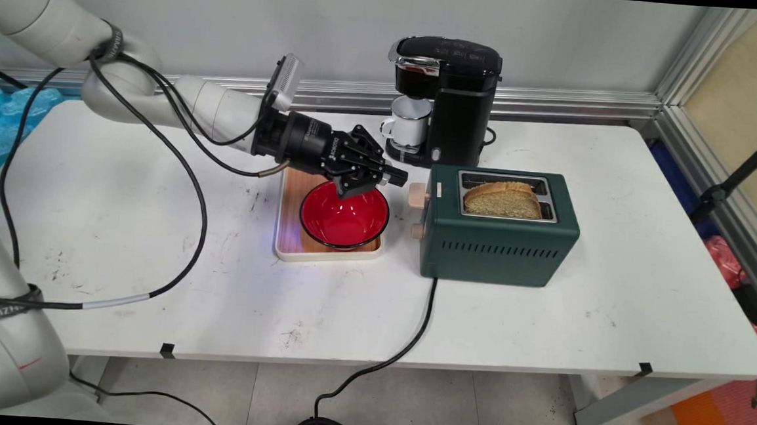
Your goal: Press the toaster switch
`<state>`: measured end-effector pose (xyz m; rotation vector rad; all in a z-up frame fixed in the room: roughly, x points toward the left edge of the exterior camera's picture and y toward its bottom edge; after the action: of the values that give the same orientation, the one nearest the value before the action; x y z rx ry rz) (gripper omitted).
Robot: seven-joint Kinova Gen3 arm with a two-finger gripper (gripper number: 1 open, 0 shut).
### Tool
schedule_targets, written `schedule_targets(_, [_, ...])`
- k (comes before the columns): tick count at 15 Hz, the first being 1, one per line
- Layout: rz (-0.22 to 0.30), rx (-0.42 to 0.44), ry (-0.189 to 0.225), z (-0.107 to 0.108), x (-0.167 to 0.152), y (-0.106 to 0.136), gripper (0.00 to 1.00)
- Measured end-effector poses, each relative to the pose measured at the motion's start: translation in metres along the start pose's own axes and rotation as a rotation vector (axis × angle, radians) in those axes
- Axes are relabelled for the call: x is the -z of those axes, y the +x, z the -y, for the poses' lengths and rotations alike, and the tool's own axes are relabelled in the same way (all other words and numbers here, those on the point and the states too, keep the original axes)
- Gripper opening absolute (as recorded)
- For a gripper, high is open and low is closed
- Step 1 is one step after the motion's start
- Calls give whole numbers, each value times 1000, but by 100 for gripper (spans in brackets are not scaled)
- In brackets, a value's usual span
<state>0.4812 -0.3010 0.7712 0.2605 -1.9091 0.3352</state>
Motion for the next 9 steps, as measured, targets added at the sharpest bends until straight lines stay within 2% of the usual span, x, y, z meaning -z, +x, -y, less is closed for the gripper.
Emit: schedule_targets(9, [-16,4,-11,-2,-3,2,0])
